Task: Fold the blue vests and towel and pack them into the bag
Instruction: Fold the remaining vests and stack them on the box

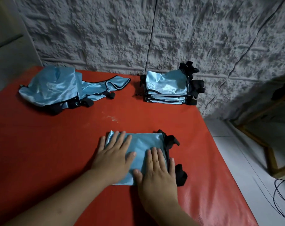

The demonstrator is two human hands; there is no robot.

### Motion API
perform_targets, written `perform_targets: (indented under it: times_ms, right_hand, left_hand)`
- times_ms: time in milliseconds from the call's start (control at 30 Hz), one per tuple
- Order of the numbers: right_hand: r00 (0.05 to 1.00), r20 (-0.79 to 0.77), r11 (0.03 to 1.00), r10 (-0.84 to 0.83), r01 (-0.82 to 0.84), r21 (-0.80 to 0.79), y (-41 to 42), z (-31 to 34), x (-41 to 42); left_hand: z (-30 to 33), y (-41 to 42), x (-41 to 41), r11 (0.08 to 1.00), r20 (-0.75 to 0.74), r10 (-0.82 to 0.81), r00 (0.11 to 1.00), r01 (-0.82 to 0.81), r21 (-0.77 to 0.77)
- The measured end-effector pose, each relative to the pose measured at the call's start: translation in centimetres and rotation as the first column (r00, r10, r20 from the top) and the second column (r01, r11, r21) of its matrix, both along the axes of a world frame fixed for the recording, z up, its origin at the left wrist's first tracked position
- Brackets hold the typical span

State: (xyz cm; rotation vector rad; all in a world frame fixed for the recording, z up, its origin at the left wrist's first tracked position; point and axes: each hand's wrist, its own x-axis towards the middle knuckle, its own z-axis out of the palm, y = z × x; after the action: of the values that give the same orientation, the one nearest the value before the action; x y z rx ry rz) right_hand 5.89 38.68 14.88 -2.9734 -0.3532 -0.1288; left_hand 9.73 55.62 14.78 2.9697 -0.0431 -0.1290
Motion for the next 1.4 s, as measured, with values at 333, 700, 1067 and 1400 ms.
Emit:
perform_targets:
  times_ms: [333, 700, 1067, 1400]
  right_hand:
    - [0.972, -0.163, 0.985, 0.169, -0.170, 0.010, -3.9, 4.0, 8.3]
    - [0.802, -0.545, 0.936, -0.244, 0.342, 0.084, -1.8, 6.0, 4.6]
    - [0.818, -0.556, 0.974, -0.148, 0.218, 0.060, -5.2, 6.5, 4.7]
    - [0.893, -0.267, 0.875, -0.363, 0.425, 0.232, -9.3, 7.6, 7.4]
  left_hand:
    - [3.6, 3.4, 1.3, 0.979, 0.086, 0.167, 0.982, -0.155, -0.133]
    - [5.4, 0.3, -2.8, 0.874, -0.133, 0.425, 0.896, -0.444, -0.198]
    - [4.8, -6.4, -8.8, 0.905, -0.342, 0.340, 0.876, -0.404, -0.133]
    - [7.6, -4.3, -1.1, 0.997, 0.310, -0.033, 0.950, 0.053, -0.055]
